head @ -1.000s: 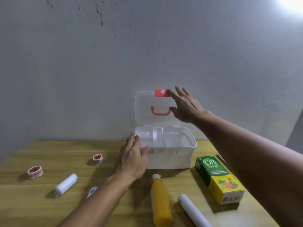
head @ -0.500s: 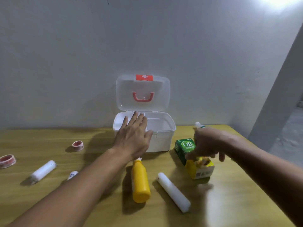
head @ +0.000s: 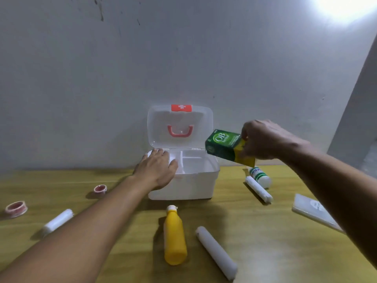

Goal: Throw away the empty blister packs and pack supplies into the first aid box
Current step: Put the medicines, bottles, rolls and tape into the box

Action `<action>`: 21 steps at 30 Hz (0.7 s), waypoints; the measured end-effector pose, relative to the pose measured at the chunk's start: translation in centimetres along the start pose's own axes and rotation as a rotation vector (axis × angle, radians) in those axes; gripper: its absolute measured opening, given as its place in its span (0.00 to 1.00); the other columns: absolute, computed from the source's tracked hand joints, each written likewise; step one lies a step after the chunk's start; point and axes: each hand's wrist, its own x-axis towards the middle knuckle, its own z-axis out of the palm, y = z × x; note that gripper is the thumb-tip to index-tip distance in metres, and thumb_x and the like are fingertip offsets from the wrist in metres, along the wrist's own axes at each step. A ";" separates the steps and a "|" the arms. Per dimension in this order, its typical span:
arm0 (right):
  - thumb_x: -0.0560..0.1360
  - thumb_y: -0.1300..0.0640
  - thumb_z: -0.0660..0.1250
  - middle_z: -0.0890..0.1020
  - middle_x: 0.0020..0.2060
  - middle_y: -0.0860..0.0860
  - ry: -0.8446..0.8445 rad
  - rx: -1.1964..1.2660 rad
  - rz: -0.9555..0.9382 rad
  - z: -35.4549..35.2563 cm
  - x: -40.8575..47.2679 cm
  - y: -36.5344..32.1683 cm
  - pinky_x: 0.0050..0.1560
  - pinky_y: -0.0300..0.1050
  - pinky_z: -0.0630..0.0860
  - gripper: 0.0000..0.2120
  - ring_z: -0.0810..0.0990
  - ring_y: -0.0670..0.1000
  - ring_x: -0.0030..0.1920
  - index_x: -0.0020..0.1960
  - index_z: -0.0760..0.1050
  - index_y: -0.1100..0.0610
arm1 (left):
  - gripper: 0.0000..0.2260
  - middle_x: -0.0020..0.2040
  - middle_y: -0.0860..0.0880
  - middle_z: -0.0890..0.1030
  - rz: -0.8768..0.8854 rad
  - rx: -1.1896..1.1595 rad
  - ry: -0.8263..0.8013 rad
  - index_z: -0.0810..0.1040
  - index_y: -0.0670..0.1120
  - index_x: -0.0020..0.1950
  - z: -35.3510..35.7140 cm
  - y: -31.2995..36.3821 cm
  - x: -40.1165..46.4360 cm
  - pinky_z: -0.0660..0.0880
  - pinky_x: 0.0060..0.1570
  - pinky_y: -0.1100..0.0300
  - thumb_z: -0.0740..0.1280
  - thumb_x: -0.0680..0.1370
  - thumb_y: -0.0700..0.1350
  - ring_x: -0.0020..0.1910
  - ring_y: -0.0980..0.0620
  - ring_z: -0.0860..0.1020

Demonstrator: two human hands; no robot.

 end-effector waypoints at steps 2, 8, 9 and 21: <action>0.65 0.57 0.73 0.82 0.38 0.56 -0.021 0.009 -0.099 0.3 1.7 -1.7 0.33 0.46 0.78 0.12 0.80 0.55 0.36 0.46 0.80 0.61 | 0.23 0.69 0.40 0.69 -0.015 0.026 -0.027 0.69 0.38 0.65 0.2 0.0 -0.1 0.60 0.70 0.49 0.48 0.81 0.52 0.70 0.43 0.63; 0.70 0.61 0.72 0.73 0.31 0.51 -0.164 -0.011 -0.249 3.6 5.2 -6.5 0.32 0.41 0.74 0.07 0.76 0.51 0.34 0.42 0.74 0.57 | 0.29 0.73 0.38 0.66 0.002 0.157 -0.030 0.67 0.38 0.70 1.5 -0.6 0.1 0.54 0.75 0.48 0.43 0.81 0.56 0.74 0.43 0.61; 0.70 0.61 0.73 0.73 0.31 0.50 -0.192 0.012 -0.256 4.4 5.8 -6.9 0.31 0.39 0.72 0.07 0.75 0.50 0.33 0.44 0.75 0.58 | 0.29 0.75 0.39 0.64 0.005 0.165 -0.038 0.65 0.39 0.72 1.5 -0.7 0.2 0.52 0.76 0.48 0.43 0.81 0.57 0.75 0.44 0.59; 0.65 0.58 0.78 0.84 0.51 0.53 -0.327 0.284 -0.198 11.2 8.2 -8.1 0.44 0.41 0.77 0.20 0.80 0.52 0.46 0.56 0.82 0.58 | 0.27 0.76 0.42 0.64 0.041 0.109 -0.015 0.65 0.40 0.72 2.1 -0.8 0.4 0.49 0.76 0.48 0.45 0.81 0.54 0.76 0.47 0.60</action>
